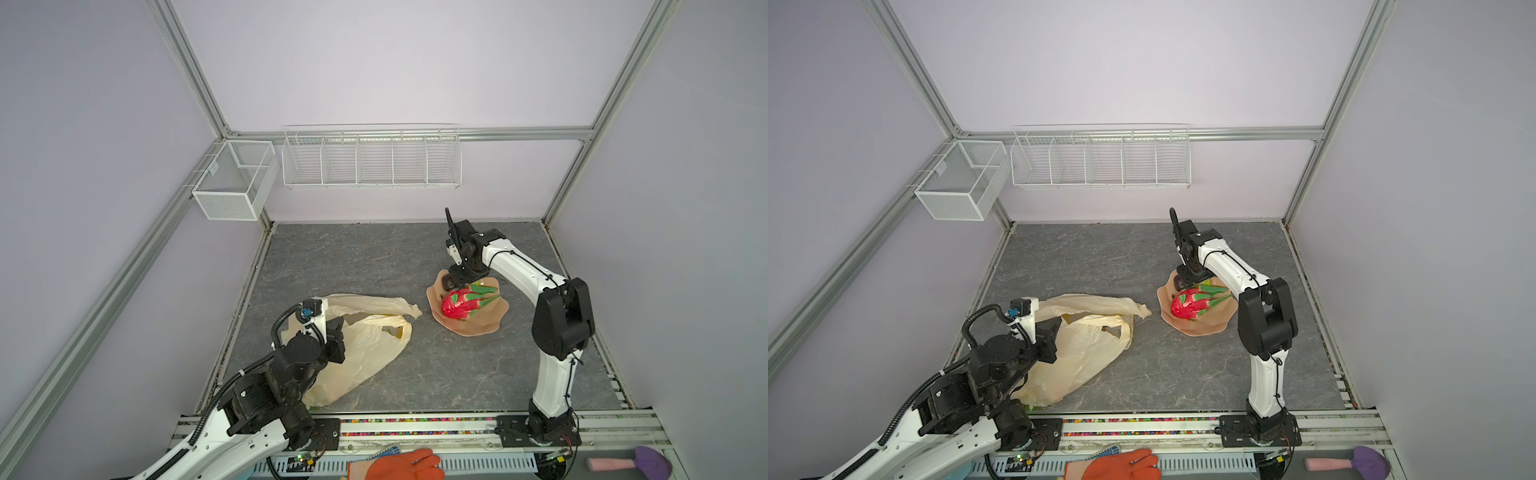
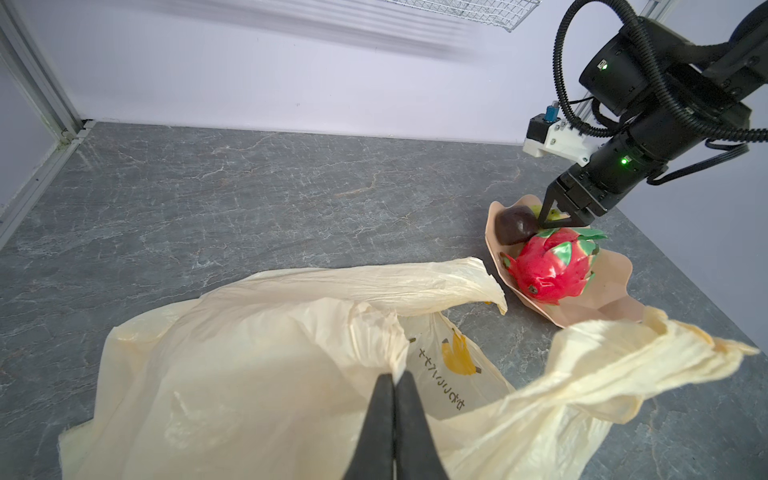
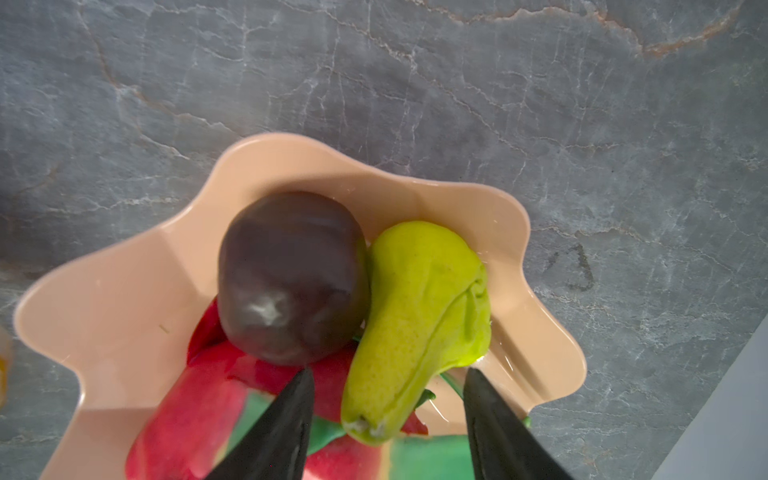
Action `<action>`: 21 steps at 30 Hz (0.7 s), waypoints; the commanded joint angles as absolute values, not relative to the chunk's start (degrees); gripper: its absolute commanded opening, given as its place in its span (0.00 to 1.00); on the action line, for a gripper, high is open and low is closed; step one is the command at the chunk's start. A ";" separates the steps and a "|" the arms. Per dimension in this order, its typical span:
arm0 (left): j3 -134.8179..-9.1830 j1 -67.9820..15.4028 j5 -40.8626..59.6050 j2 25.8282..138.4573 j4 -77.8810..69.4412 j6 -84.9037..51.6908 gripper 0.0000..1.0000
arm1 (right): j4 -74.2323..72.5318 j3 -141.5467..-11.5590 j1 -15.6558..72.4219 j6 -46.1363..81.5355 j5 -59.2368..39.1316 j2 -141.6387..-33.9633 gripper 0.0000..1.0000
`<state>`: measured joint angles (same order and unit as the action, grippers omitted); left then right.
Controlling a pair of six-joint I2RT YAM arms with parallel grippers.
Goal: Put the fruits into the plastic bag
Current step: 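Lower the right gripper and close it on the green pear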
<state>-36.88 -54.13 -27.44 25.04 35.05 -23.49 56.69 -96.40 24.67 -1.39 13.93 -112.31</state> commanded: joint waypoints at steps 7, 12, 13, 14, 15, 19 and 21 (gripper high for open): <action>-38.14 -54.13 -28.64 25.25 35.95 -24.08 0.00 | 56.95 -95.84 24.15 -1.68 13.93 -113.38 0.49; -38.14 -54.12 -28.64 25.49 35.87 -24.02 0.00 | 56.95 -95.56 24.15 -1.94 14.33 -113.38 0.44; -38.14 -54.13 -28.65 25.58 35.86 -24.02 0.00 | 56.95 -95.54 24.12 -1.94 14.52 -113.46 0.42; -38.13 -54.14 -28.65 25.70 35.86 -24.00 0.00 | 56.95 -95.54 24.12 -1.95 14.57 -113.47 0.40; -38.14 -54.13 -28.65 25.66 35.84 -23.91 0.00 | 56.96 -95.58 24.14 -2.08 14.59 -113.48 0.40; -38.14 -54.10 -28.65 25.58 35.86 -23.95 0.00 | 57.10 -95.67 24.16 -2.09 15.00 -113.39 0.34; -38.14 -54.10 -28.65 25.59 35.86 -23.99 0.00 | 57.20 -95.67 24.17 -2.21 15.14 -113.21 0.32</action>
